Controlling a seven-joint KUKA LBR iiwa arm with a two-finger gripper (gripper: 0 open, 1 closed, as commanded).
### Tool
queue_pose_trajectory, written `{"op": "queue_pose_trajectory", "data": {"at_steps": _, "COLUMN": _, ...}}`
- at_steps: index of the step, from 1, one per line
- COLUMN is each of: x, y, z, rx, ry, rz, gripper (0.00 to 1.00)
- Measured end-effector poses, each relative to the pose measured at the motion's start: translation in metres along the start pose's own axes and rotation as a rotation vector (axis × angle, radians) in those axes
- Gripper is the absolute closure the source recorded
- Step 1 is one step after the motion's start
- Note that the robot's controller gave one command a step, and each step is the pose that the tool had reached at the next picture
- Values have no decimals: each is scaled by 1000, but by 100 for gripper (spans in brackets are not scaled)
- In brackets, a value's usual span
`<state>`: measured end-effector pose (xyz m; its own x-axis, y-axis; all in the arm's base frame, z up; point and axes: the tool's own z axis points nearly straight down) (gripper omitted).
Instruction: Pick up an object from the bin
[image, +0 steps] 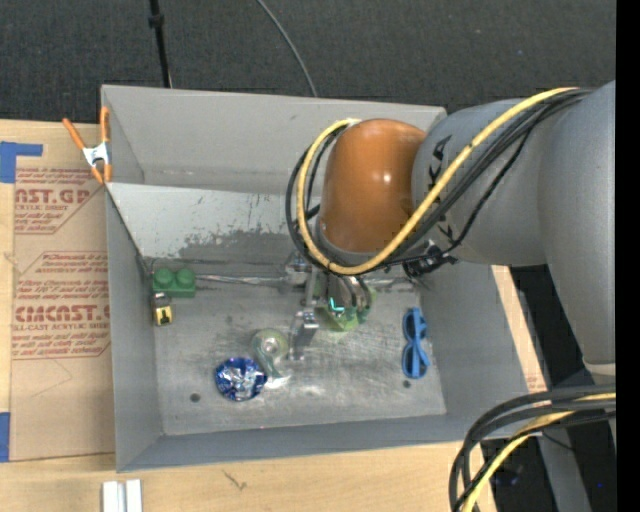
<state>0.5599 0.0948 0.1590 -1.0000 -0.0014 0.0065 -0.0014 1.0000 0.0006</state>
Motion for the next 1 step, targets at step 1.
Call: {"op": "queue_pose_trajectory", "data": {"at_steps": 1, "x": 46, "y": 13, "z": 69, "rx": -3, "ry": -36, "rz": -52, "gripper": 0}}
